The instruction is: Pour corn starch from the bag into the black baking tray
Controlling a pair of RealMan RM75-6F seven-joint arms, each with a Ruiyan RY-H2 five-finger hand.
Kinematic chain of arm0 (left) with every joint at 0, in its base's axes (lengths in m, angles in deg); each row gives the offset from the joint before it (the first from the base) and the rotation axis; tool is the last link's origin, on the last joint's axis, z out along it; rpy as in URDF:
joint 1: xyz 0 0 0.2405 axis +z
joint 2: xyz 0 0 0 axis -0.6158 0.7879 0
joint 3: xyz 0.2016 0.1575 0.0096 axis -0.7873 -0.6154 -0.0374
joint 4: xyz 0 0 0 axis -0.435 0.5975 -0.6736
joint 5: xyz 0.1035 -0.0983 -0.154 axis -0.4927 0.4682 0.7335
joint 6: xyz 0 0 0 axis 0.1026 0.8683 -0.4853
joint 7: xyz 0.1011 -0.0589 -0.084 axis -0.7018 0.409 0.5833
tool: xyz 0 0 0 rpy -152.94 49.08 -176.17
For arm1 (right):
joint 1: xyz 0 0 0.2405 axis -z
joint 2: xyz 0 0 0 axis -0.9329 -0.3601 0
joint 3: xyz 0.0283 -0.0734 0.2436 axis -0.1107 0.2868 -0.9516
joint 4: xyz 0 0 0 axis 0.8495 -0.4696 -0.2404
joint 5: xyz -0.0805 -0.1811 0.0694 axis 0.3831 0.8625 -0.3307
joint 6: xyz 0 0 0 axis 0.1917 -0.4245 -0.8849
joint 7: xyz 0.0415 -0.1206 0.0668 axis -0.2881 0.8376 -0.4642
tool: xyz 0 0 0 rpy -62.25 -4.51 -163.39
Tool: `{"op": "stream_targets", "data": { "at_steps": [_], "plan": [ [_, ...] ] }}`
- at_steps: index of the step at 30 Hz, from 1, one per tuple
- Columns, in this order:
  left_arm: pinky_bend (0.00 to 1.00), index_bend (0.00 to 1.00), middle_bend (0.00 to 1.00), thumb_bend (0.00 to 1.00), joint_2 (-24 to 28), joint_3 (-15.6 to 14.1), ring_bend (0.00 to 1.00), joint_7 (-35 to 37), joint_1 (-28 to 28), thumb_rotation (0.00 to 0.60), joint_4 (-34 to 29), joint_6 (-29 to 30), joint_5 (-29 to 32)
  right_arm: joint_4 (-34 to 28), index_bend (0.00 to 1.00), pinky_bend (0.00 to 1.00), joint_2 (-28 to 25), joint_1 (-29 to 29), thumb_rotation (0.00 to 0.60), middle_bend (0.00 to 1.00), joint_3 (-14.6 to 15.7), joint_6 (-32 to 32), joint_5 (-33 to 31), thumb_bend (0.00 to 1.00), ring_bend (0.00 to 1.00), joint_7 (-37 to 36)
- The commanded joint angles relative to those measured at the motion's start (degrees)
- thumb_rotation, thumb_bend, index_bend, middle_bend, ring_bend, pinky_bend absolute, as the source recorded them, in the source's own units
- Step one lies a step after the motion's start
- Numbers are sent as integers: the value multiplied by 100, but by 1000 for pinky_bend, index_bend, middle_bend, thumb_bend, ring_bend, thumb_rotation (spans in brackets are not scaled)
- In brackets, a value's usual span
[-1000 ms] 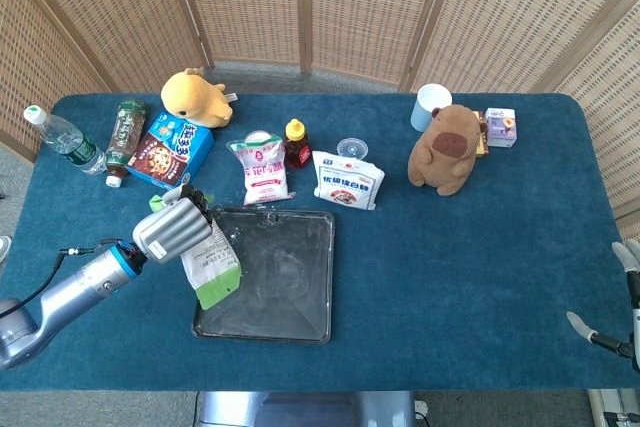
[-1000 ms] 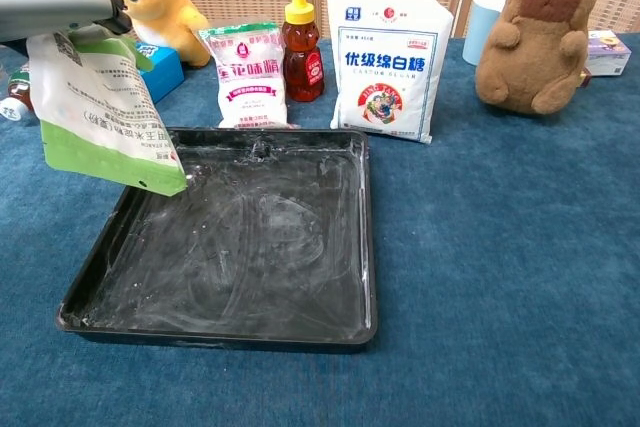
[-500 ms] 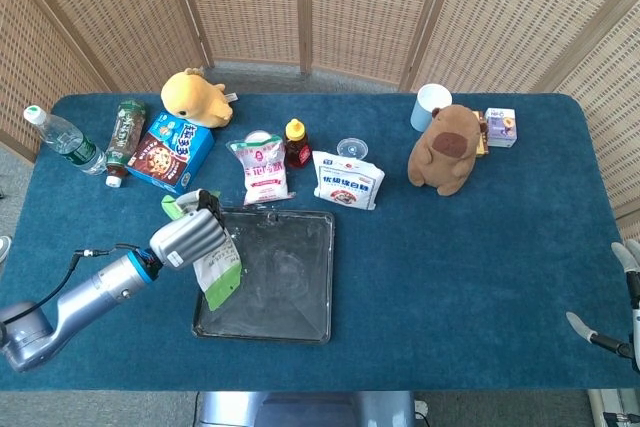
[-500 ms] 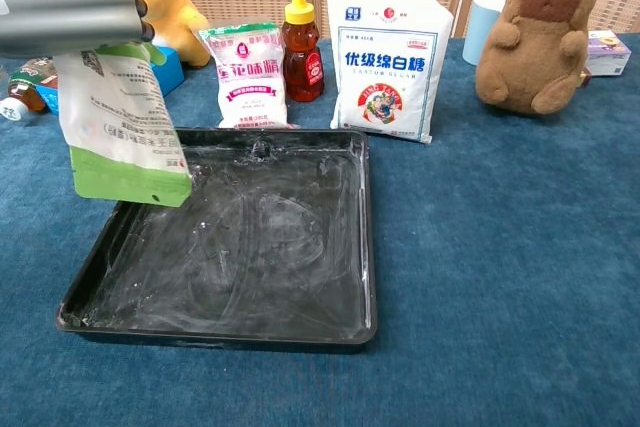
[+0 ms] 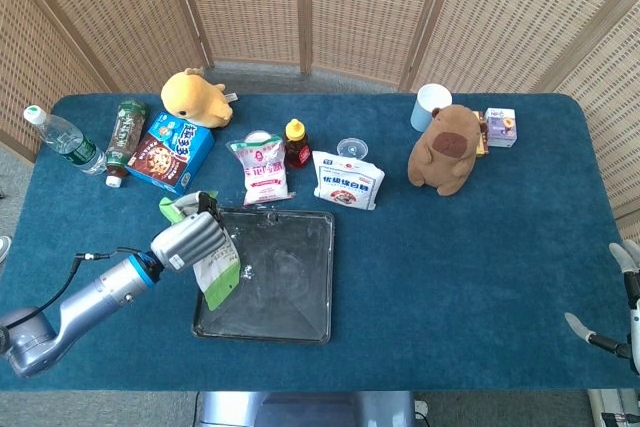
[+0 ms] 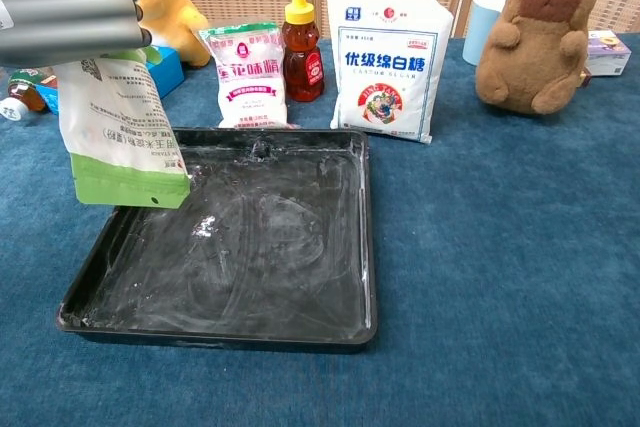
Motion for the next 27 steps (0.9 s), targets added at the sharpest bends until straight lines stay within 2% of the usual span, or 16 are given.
{"op": "stream_targets", "data": {
  "at_steps": [1, 5, 13, 16, 18, 24, 27],
  "plan": [
    [682, 888, 746, 312, -83, 97, 649, 38, 137, 600, -131, 117, 346, 0, 48, 0, 1, 0, 501, 0, -1, 0, -2, 25, 0, -1],
    [682, 888, 746, 314, -114, 76, 651, 161, 227, 600, -109, 190, 511, 1, 48, 0, -5, 2, 498, 0, 5, -3, 7, 26, 0, -13],
    [682, 888, 746, 312, -300, 93, 651, 1785, 697, 600, 104, 835, 1164, 7, 48, 0, -12, -5, 499, 0, -1, -21, -11, 26, 0, -37],
    [682, 887, 747, 314, -426, 42, 651, 2605, 881, 600, 307, 1055, 1323, 7, 48, 0, -6, -4, 498, 0, 4, -19, -4, 26, 0, -20],
    [669, 887, 746, 314, -581, 28, 651, 3543, 1088, 600, 476, 1151, 1665, -3, 48, 0, 8, -7, 497, 0, 20, -30, 14, 26, 0, 14],
    [647, 888, 746, 314, -950, 86, 652, 5452, 1364, 600, 933, 1185, 2203, -12, 48, 0, 26, -9, 503, 0, 21, -32, 7, 26, 0, 58],
    [589, 888, 746, 317, -1110, 132, 651, 6400, 1468, 600, 1054, 1071, 2467, -7, 48, 0, 26, -13, 502, 0, 13, -41, -12, 26, 0, 53]
  ]
}}
